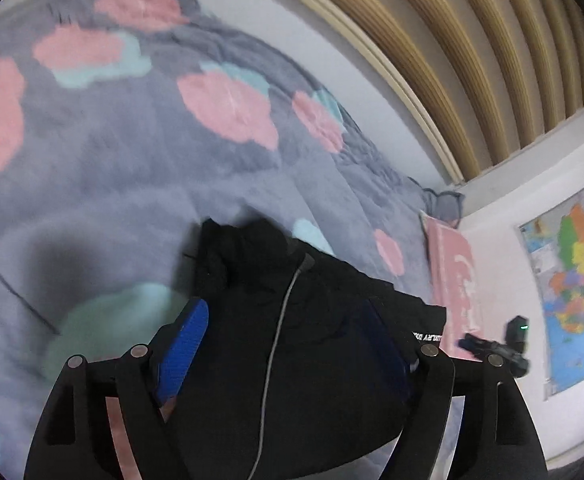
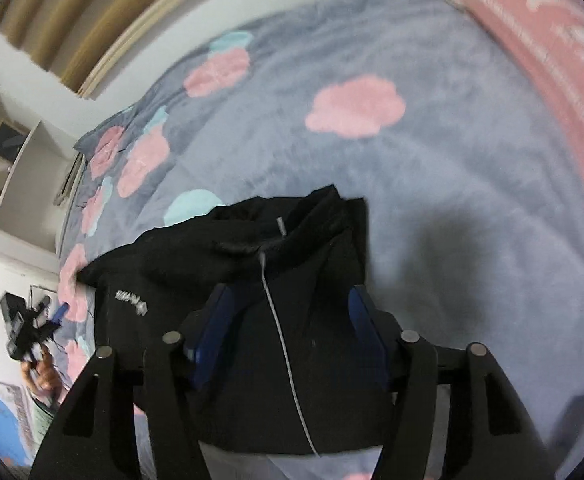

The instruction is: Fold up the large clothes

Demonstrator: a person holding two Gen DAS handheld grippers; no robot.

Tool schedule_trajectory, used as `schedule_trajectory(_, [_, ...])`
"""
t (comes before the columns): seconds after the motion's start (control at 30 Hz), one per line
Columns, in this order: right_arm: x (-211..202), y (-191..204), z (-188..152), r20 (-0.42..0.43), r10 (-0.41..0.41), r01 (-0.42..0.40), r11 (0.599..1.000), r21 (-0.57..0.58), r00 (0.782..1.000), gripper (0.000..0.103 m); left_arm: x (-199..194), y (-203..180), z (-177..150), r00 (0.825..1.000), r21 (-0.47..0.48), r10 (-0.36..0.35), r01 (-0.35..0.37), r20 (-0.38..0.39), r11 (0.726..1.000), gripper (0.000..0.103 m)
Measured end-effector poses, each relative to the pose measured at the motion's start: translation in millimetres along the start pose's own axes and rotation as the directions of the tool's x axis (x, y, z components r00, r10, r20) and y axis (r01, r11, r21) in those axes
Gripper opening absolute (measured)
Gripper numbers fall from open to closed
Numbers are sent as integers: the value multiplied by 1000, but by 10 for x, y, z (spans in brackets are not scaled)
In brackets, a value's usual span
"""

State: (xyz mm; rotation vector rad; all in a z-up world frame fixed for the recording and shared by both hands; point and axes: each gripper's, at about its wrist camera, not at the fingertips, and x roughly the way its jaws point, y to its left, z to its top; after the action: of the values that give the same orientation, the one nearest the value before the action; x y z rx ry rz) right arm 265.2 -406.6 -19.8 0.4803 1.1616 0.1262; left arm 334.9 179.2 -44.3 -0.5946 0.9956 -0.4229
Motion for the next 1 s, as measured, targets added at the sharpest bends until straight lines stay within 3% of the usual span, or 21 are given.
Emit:
schedule_trajectory(0.2, [-23,138,79,10,-13,13,998,-56,1000,65,114,-83,109,991,32,126,-125,-42,992,80])
schedule_trajectory(0.37, [453,52,264,-38,-7,3,993,-116,999,65,524,113,227,984,-10,145,-147,-104,989,80])
schedule_trajectory(0.53, [1016,-148,315,-146,-20,-5,986,-168,989,65,914,402,296,969,-51,173,-184,-178,982,80])
schedule_trajectory(0.67, [1331,-228,363,-183,-36,-4,977,-211,982,65,1263,624,250,952,-104,127,-161,-280,981,80])
schedule_trajectory(0.8, [1610,-234,560,-198,2,-44,978,-205,980,65,1474,651,223,948,-131,78,-123,-307,984,80])
schedule_trajectory(0.87, [1727,-232,598,-225,42,-85,979,-183,973,65,1536,609,221,952,-141,22,-68,-306,988,80])
schedule_trajectory(0.9, [1741,-211,594,-224,55,-99,977,-191,973,55,1537,568,224,954,-123,28,-68,-299,990,75])
schedule_trajectory(0.93, [1715,-181,578,-213,47,-93,974,-208,976,26,1520,503,223,956,-87,54,-82,-289,993,66])
schedule_trajectory(1.0, [1589,-141,529,-174,22,-61,973,-224,985,22,1427,429,205,951,-27,138,-151,-275,988,28])
